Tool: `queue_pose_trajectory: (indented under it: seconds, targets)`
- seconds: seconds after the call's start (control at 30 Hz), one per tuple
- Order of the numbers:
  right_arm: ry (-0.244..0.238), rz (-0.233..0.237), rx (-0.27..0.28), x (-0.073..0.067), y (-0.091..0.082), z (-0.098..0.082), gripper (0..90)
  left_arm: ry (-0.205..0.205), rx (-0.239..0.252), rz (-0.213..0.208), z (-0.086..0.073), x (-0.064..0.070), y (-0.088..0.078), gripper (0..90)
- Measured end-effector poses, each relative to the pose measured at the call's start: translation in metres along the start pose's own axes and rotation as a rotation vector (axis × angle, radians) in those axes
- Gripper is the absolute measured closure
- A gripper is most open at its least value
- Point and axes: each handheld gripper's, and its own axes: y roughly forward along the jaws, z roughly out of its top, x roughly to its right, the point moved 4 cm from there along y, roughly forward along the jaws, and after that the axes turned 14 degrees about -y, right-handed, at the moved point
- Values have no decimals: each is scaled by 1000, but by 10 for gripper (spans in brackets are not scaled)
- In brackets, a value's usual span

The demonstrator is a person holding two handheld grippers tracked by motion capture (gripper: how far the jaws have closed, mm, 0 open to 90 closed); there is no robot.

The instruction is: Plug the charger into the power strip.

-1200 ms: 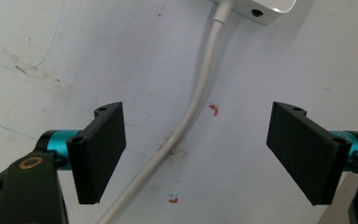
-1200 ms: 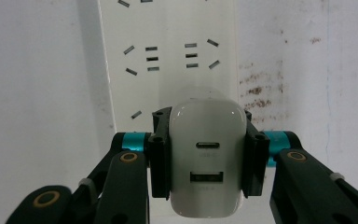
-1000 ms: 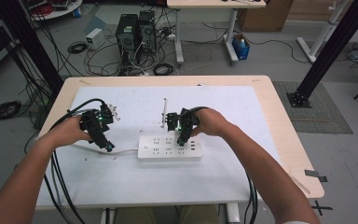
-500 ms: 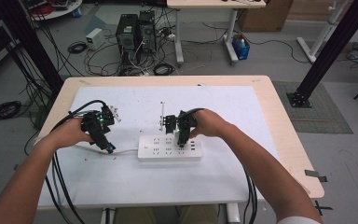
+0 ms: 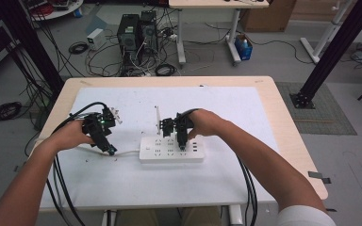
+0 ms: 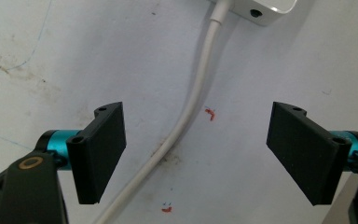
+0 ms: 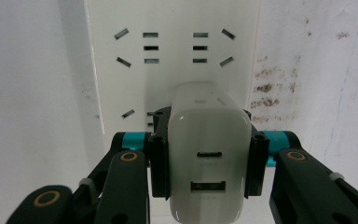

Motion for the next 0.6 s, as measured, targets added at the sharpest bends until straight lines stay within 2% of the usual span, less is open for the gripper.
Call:
queue_pose_trajectory:
  seconds: [0.1,0.13,0.3,0.4,0.57,0.6]
  targets:
    - [11,-5,22,0,1,-2,627,8,3,-4,3,0,1,198]
    - [29,0,31,0,1,-3,627,13,2,-2,3,0,1,198]
    - [69,2,86,0,4,-8,626,1,19,0,2,0,0,198]
    - [47,-9,85,0,5,-8,626,-6,20,-1,0,-2,-2,198]
    - [65,17,120,3,5,-10,614,-8,32,-2,-3,-3,-5,198]
    - [76,27,137,4,4,-11,571,-11,41,5,-5,-6,-7,198]
